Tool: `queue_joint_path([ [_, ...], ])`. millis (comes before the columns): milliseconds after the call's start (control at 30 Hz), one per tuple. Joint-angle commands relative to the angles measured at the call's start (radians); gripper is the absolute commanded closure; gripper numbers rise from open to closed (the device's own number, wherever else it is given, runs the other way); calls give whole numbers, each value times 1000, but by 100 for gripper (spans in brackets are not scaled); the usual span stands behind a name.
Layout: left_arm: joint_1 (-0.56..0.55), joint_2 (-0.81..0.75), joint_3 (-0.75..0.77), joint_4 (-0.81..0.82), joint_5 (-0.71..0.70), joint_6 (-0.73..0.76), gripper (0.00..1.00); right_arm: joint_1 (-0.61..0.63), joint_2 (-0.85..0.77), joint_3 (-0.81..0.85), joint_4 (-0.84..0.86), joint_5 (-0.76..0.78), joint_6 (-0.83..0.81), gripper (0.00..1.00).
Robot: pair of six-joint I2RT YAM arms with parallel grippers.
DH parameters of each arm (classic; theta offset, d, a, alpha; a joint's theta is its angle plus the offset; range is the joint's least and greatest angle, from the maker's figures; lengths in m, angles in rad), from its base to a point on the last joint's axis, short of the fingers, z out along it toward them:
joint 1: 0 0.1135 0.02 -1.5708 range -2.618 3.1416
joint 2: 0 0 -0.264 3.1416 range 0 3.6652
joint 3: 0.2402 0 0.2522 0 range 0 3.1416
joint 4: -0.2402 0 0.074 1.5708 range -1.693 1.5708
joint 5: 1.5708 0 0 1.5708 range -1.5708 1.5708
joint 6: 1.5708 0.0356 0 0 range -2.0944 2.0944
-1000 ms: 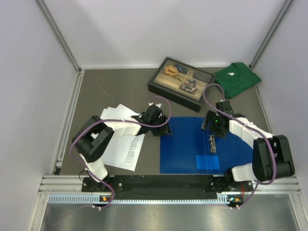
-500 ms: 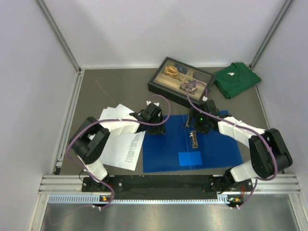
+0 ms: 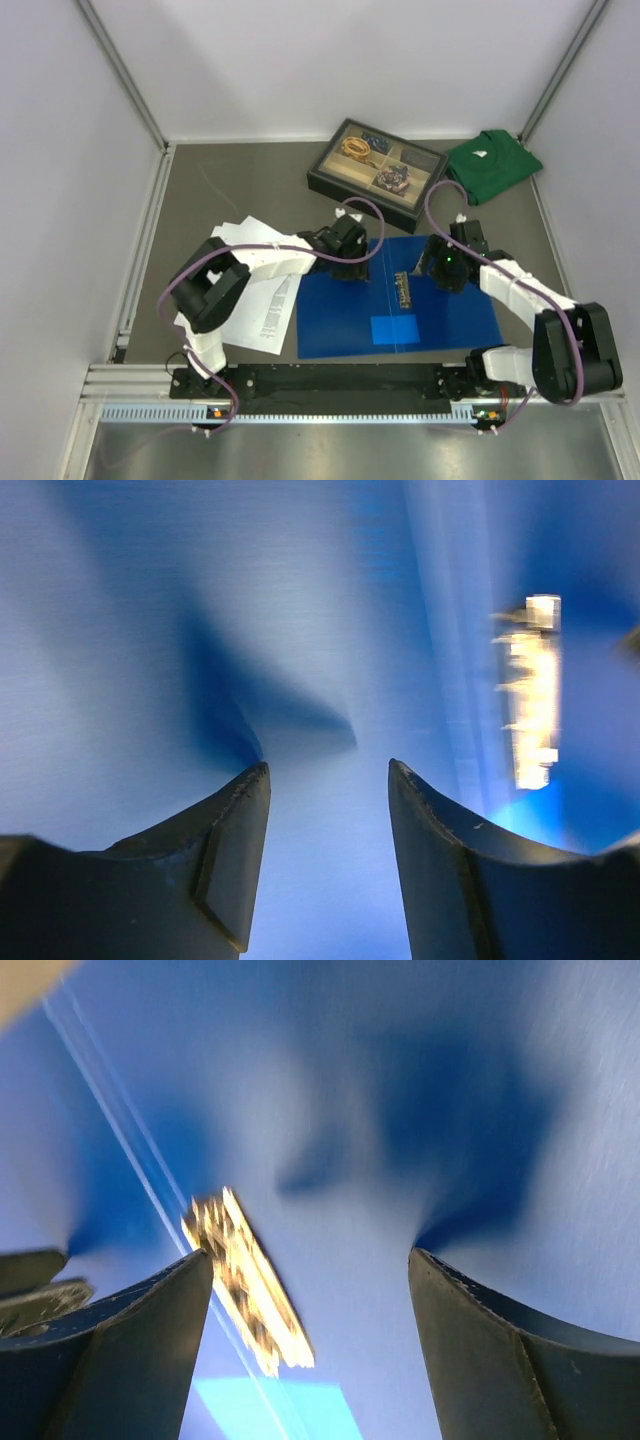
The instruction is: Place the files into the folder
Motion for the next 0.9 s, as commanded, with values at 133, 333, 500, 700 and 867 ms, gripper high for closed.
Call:
queue_joint_path([
  [133,-124,150,288,-97,-123,-152,60,22,-279,-51,-224,-44,8,27],
  [333,-143,222,340,-112,-204,-218,66,22,-415,-166,-191,-101,85,56],
  [500,-150,262,368,-102,-201,-237,67,22,-379,-202,-135,-178,60,66],
  [700,-169,271,379,-96,-224,-246,59,23,-314,-244,-50,-256,45,65],
  [867,-179,288,398,-95,-232,-253,61,28,-308,-270,3,-282,59,68],
])
